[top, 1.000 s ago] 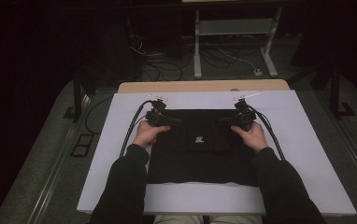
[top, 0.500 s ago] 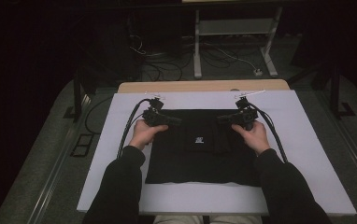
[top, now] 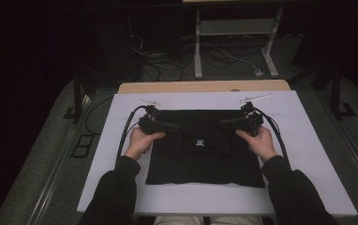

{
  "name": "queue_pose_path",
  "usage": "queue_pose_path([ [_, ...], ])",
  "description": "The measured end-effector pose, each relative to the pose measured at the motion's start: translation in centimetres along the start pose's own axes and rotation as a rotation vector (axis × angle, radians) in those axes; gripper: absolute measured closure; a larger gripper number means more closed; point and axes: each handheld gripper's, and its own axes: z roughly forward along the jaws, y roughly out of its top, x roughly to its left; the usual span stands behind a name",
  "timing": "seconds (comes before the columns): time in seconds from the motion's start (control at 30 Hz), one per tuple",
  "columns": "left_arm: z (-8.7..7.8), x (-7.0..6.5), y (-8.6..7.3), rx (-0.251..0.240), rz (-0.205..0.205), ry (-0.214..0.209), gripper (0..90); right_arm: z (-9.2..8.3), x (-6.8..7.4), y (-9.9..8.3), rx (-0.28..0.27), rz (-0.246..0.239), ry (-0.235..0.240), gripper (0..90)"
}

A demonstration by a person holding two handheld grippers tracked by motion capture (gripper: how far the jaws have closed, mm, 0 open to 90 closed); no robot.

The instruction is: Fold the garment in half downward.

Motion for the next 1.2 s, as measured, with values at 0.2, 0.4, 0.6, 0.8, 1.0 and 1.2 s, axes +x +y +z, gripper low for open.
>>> queue_pose_path([
  [0.2,-0.6,-1.9,-0.5,-0.023,0.037,0.002,87.8,-0.8,0.5,-1.4,-0.011,-0.003,0.05,84.6],
  [0.4,-1.7,-3.9,-1.6,-0.043,0.057,-0.011,87.8,-1.9,1.2,-3.1,-0.035,0.007,0.097,84.6],
  [0.6,-2.5,-4.8,-3.1,-0.067,0.034,-0.009,87.9,-2.7,1.8,-4.2,-0.053,0.028,0.126,84.6],
  [0.8,-3.1,-5.5,-4.2,-0.084,0.022,-0.026,87.8,-3.3,2.9,-5.0,-0.057,0.028,0.148,84.6],
  [1.0,-3.4,-6.4,-5.8,-0.05,0.031,-0.03,87.8,-4.2,3.6,-6.1,-0.052,0.028,0.172,84.6],
  [1.2,-4.0,-6.9,-6.5,-0.059,0.028,-0.04,87.8,-5.1,4.4,-7.1,-0.031,0.017,0.193,84.6],
])
